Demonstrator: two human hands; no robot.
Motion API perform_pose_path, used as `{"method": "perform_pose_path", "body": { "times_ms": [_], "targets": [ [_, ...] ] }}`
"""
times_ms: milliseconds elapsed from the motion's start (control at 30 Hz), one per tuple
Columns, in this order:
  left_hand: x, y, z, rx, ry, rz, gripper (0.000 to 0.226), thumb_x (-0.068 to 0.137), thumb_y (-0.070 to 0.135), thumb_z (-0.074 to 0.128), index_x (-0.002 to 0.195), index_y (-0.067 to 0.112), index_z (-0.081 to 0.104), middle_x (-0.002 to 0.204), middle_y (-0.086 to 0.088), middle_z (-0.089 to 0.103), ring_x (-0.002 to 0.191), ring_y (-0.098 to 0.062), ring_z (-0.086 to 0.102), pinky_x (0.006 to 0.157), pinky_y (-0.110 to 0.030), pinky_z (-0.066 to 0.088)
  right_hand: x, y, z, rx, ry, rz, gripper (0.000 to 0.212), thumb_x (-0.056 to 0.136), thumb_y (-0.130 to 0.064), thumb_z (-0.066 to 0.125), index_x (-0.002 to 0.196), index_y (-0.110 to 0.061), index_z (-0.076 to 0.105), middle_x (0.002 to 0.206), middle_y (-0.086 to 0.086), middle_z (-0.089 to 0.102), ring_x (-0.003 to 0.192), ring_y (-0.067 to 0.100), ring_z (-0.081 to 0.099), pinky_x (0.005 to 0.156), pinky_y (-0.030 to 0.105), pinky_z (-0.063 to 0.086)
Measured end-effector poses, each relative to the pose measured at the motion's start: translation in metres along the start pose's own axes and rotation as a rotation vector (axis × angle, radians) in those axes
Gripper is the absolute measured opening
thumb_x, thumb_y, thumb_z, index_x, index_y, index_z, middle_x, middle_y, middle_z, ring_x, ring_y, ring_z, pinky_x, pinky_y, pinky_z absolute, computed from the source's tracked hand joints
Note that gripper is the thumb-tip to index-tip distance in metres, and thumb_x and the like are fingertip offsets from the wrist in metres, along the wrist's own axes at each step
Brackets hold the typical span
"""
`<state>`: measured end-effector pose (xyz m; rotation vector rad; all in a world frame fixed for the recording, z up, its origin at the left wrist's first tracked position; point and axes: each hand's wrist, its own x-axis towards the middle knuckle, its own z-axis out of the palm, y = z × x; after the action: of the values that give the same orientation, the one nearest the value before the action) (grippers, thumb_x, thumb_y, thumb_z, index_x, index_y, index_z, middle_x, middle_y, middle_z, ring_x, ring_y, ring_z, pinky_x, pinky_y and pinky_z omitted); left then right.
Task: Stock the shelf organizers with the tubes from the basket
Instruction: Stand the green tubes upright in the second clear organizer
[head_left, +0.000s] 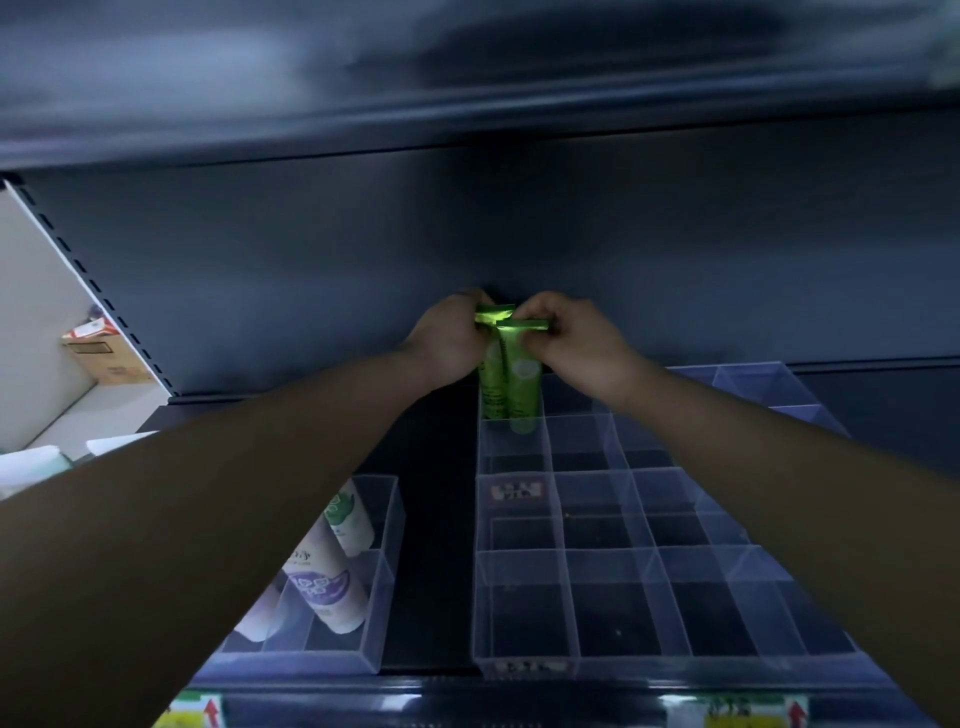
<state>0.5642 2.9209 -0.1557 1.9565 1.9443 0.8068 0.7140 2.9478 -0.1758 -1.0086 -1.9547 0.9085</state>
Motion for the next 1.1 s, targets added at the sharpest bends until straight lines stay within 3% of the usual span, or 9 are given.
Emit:
{"method": "perform_pose_path", "body": {
  "times_ms": [233,400,533,700,833,933,1100],
  "targets": [
    [-0.003,0.008,-0.004,0.040,0.003,0.032,0.025,0.085,0.002,0.048,0.107,0.007,0.057,0.105,-0.009,0.061,0.094,-0.020,0.057,0.072,-0.018,0.035,-0.001,-0.008,-0.001,-0.005,0.005,0.005,0.029,0.083,-0.005,0.059,0.082,-0.034,0.053,0.087,-0.008,0.056,0.087,0.008,0.056,0.070,0.012,0.043],
    [-0.011,0.008,-0.008,0.157,-0.015,0.026,0.037,0.087,0.007,0.052,0.124,0.008,0.049,0.125,-0.014,0.052,0.114,-0.025,0.051,0.080,-0.013,0.031,-0.011,-0.017,-0.003,-0.186,0.060,-0.048,0.033,0.079,-0.007,0.060,0.110,-0.020,0.056,0.107,-0.001,0.044,0.104,0.013,0.050,0.086,0.014,0.035],
    [-0.027,0.014,-0.019,0.224,-0.034,0.031,0.048,0.086,0.008,0.053,0.133,0.010,0.042,0.131,-0.015,0.043,0.122,-0.027,0.044,0.095,-0.020,0.030,-0.027,-0.031,-0.005,-0.458,0.056,-0.079,0.055,0.079,-0.019,0.061,0.132,-0.018,0.045,0.131,0.005,0.040,0.123,0.025,0.039,0.104,0.036,0.034],
    [-0.062,0.026,-0.034,0.361,-0.088,0.088,0.054,0.086,0.020,0.053,0.137,0.009,0.036,0.135,-0.018,0.040,0.125,-0.035,0.040,0.106,-0.037,0.033,-0.052,-0.049,-0.001,-0.706,-0.081,0.028,0.075,0.081,-0.034,0.060,0.145,-0.031,0.021,0.153,0.000,0.014,0.138,0.029,0.017,0.110,0.042,0.022],
    [-0.096,0.032,-0.044,0.554,-0.112,0.114,0.063,0.089,0.033,0.049,0.143,0.013,0.024,0.145,-0.014,0.030,0.137,-0.033,0.023,0.115,-0.043,0.018,-0.078,-0.061,0.007,-0.806,-0.124,0.012,0.080,0.084,-0.042,0.056,0.148,-0.029,0.009,0.157,-0.001,-0.005,0.144,0.027,-0.006,0.117,0.045,0.003],
    [-0.123,0.036,-0.052,0.582,-0.105,0.138,0.068,0.089,0.036,0.048,0.146,0.014,0.018,0.150,-0.013,0.023,0.142,-0.031,0.012,0.118,-0.042,0.009,-0.104,-0.070,0.013,-0.826,-0.151,-0.031,0.086,0.084,-0.043,0.055,0.149,-0.031,0.000,0.156,-0.001,-0.016,0.144,0.024,-0.014,0.115,0.043,-0.007],
    [-0.180,0.032,-0.063,0.611,-0.019,0.197,0.072,0.087,0.033,0.050,0.147,0.012,0.017,0.153,-0.011,0.018,0.145,-0.027,0.005,0.117,-0.039,0.004,-0.152,-0.086,0.029,-0.808,-0.185,-0.089,0.087,0.083,-0.044,0.054,0.148,-0.031,-0.003,0.156,0.001,-0.014,0.143,0.024,-0.012,0.115,0.039,-0.007]
  ]
}}
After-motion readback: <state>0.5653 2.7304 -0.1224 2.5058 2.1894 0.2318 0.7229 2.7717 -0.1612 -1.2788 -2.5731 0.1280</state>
